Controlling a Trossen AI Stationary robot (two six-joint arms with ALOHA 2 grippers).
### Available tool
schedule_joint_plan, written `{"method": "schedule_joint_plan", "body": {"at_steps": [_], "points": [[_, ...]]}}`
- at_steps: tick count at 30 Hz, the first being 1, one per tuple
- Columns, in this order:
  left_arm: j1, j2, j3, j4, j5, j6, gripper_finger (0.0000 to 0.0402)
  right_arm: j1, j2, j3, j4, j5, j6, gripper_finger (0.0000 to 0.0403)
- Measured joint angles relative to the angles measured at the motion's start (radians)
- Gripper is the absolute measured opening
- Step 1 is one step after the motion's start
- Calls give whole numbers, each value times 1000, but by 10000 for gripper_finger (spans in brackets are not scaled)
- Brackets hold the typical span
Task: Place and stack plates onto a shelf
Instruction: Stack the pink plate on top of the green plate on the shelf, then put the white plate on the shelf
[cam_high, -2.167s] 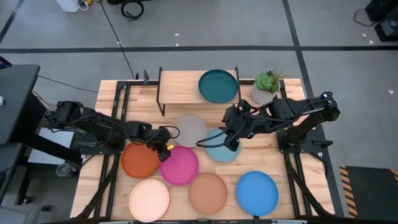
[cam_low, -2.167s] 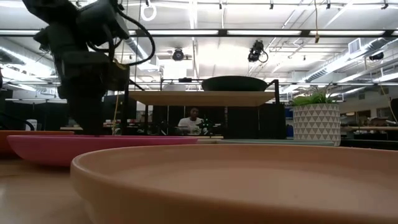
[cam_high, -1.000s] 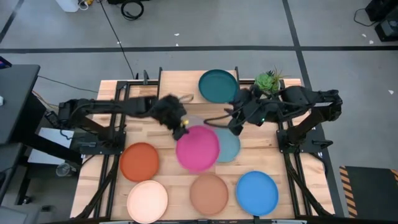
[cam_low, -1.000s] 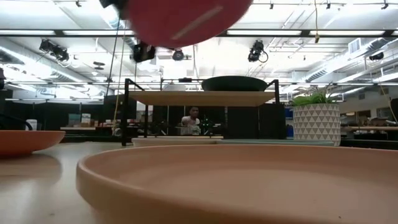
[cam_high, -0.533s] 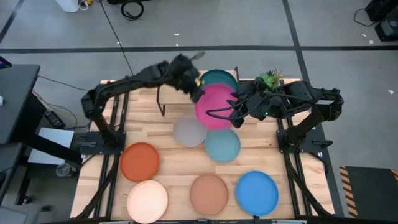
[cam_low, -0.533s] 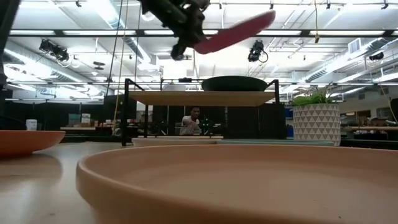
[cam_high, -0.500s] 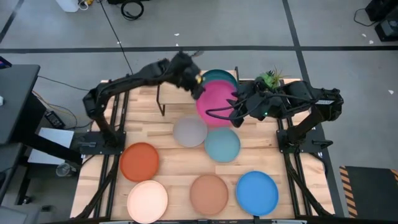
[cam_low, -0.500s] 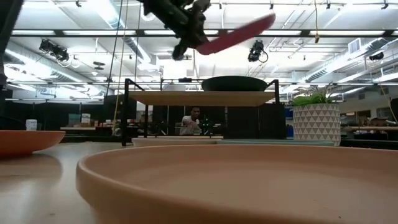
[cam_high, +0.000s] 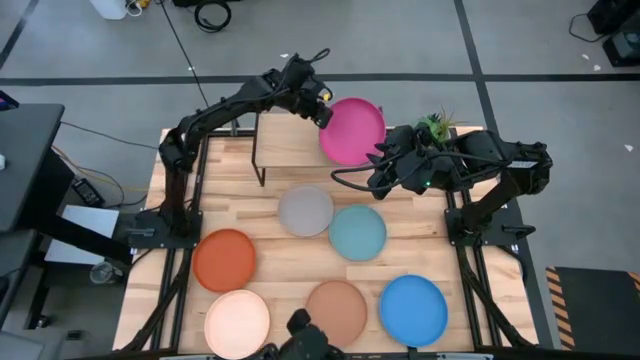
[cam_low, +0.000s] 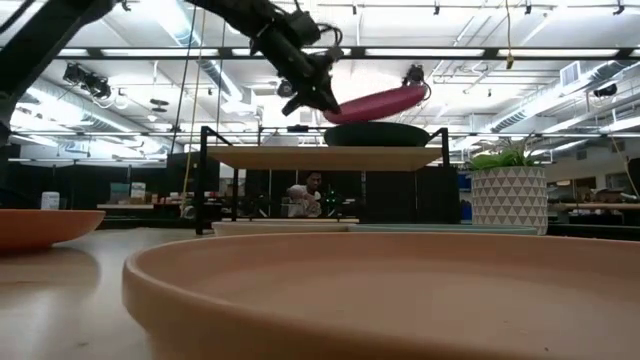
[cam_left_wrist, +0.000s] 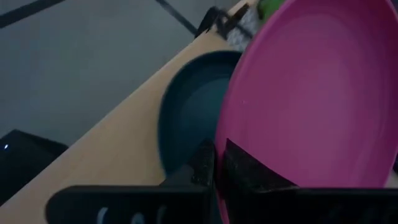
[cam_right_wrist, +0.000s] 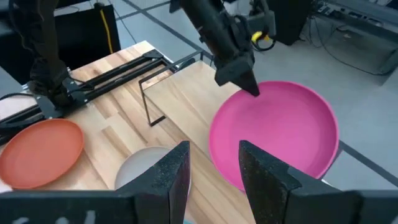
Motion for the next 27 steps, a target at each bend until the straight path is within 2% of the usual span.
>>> {"method": "schedule_joint_plan", "body": {"at_steps": [13,20,24,27], "points": [[19,28,2,-13,11,27,31,0,0,0,0,11,-4,143],[19,28,2,-10,21,22,100,0,0,-1,-1,11,-5,143],[31,15,1,3,102,12,132,0,0,-1,-5,11,-7,143],[32,-32,1,-30,142,84,138,0,0,-1,-17,10,-8,143]]}}
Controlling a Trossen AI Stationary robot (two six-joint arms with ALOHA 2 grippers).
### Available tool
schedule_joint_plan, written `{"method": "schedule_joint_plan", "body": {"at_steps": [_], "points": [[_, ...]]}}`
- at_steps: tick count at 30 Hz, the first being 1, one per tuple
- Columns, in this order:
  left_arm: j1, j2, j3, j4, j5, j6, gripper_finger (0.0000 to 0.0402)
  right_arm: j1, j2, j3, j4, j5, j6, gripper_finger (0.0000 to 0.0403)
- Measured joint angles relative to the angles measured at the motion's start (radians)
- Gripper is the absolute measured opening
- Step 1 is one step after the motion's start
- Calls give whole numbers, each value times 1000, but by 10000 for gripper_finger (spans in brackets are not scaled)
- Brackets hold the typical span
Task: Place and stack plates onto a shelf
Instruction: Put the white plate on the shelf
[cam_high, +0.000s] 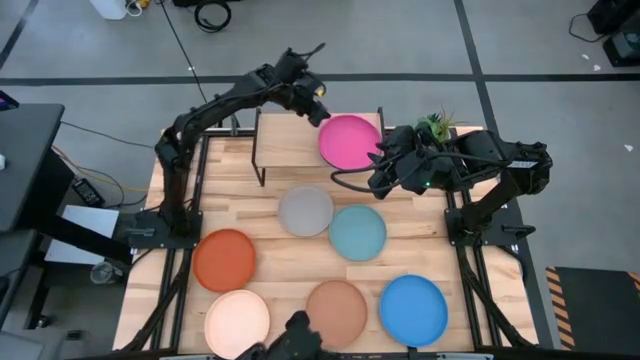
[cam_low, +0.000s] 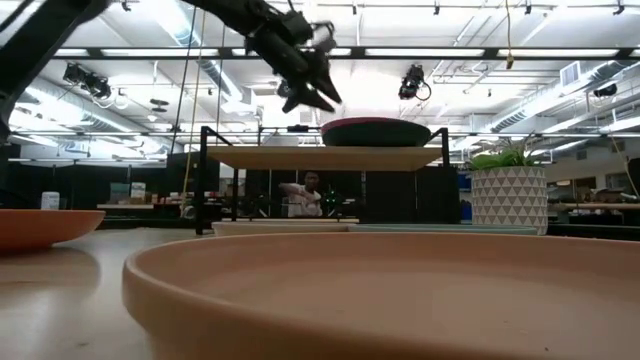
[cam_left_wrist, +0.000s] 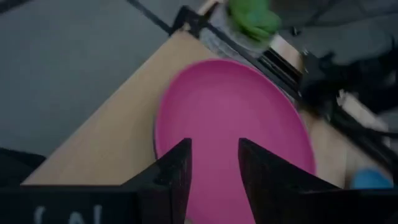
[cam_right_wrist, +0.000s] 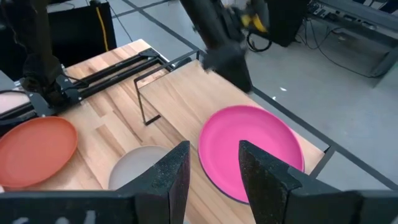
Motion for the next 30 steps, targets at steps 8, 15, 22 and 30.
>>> {"method": "schedule_joint_plan", "body": {"at_steps": [8,15,22,30], "points": [[-93,-212,-74,-245,4,359,126,0,0,0,-85,16,67,143],[-222,-479,-419,-244,104,415,125,0,0,0,-96,33,76,143],[-388,-706,-752,-240,114,273,125,-8,0,0,-69,33,6,143],[-499,-818,-1066,-201,35,125,125,-24,1,0,-25,23,-72,143]]}}
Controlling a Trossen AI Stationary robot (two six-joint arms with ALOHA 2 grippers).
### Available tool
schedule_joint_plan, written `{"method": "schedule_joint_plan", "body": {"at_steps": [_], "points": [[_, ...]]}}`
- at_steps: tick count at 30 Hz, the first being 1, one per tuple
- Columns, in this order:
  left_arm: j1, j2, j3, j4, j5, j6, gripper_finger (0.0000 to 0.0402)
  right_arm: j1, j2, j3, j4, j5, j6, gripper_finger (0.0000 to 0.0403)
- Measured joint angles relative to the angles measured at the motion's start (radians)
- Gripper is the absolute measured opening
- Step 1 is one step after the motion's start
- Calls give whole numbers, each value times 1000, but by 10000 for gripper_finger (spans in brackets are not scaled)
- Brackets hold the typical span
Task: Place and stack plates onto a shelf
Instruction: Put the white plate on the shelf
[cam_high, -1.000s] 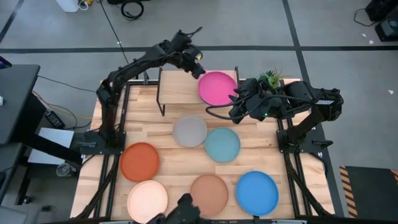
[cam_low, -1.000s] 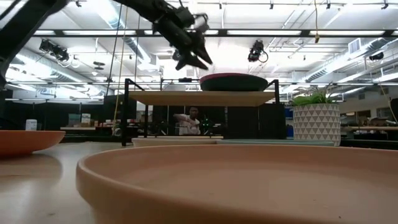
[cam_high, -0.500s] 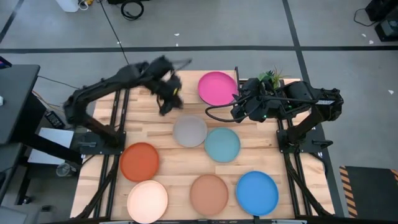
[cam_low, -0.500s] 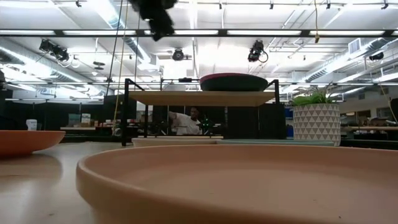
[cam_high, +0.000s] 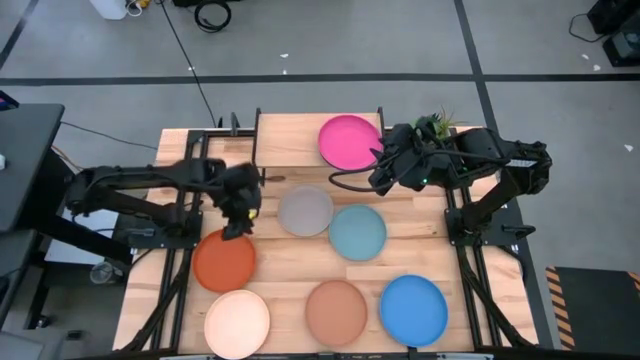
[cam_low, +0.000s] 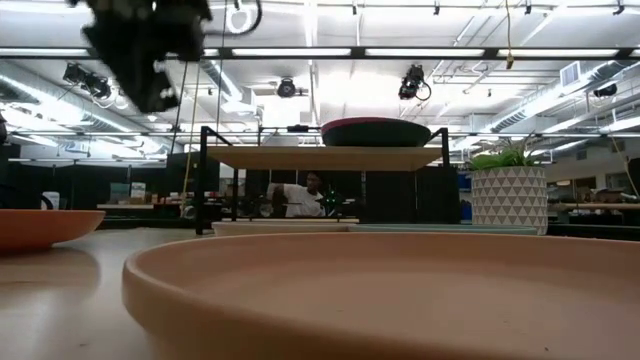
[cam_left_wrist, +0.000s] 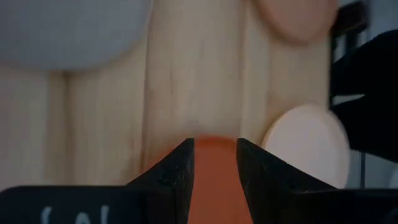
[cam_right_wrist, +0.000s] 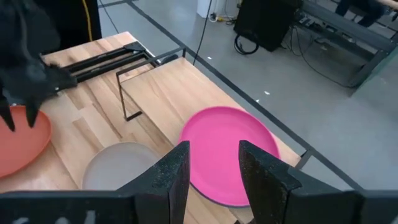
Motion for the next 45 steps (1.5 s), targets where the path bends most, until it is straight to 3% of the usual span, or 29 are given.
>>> {"method": "schedule_joint_plan", "body": {"at_steps": [4,9,14,19,23,33,39,45], "points": [[-43,8,-125,25,-32,-4,125,0,3,0,36,-25,-26,143],[-81,19,-235,92,-20,-106,125,0,11,-18,66,-133,-48,143],[-164,19,-252,168,21,-206,125,5,12,-72,75,-165,-33,143],[-347,19,-251,347,68,-367,125,5,12,-101,81,-188,-24,143],[-523,19,-251,433,54,-572,125,5,12,-103,81,-197,-25,143],[-881,26,-251,534,-159,-1036,125,-5,12,-103,89,-201,-94,143],[-1023,26,-251,532,-247,-1340,125,-8,12,-103,116,-201,-135,143],[-1120,33,-328,571,-256,-1653,125,-19,11,-103,171,-201,-190,143]]}}
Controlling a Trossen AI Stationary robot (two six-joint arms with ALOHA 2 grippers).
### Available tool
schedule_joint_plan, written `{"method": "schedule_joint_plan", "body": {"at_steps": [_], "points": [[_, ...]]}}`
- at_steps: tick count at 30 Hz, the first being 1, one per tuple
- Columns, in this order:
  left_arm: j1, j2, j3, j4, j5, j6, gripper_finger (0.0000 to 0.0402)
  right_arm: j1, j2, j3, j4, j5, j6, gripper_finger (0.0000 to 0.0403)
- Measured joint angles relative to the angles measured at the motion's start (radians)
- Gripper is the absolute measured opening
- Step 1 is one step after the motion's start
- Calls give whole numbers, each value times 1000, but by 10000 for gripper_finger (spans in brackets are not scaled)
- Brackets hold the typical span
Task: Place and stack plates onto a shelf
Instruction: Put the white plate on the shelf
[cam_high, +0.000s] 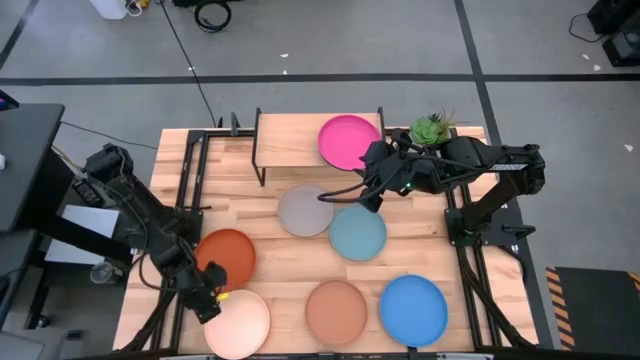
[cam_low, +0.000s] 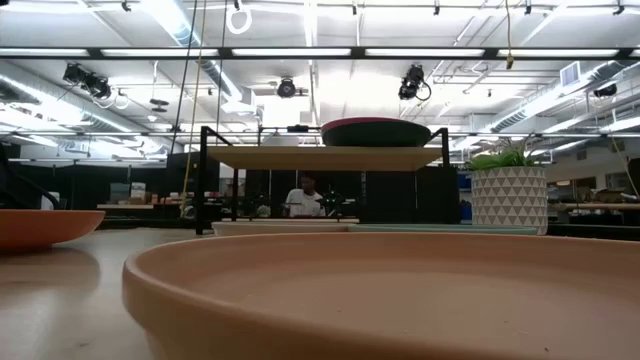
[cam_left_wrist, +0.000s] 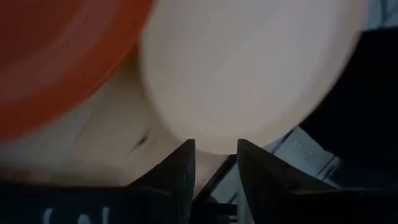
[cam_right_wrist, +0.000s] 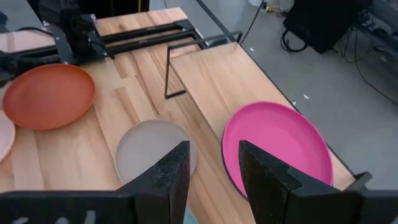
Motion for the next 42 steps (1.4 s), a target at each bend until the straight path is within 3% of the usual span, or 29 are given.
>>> {"method": "schedule_joint_plan", "body": {"at_steps": [4,10,23,27,32,42], "points": [[-40,0,-38,1,-56,-148,125,-6,0,0,11,-6,-23,143],[-52,0,-48,15,-151,-194,125,-16,0,0,13,-10,-27,143],[-57,144,-48,98,-148,-236,123,-19,-1,0,13,-15,-28,143],[-56,163,-48,131,-148,-238,90,-19,-1,0,14,-16,-28,143],[-55,164,-48,142,-149,-241,16,-20,-1,0,14,-16,-33,143],[15,21,-48,200,-157,-220,14,-40,-1,0,14,-16,-57,143]]}}
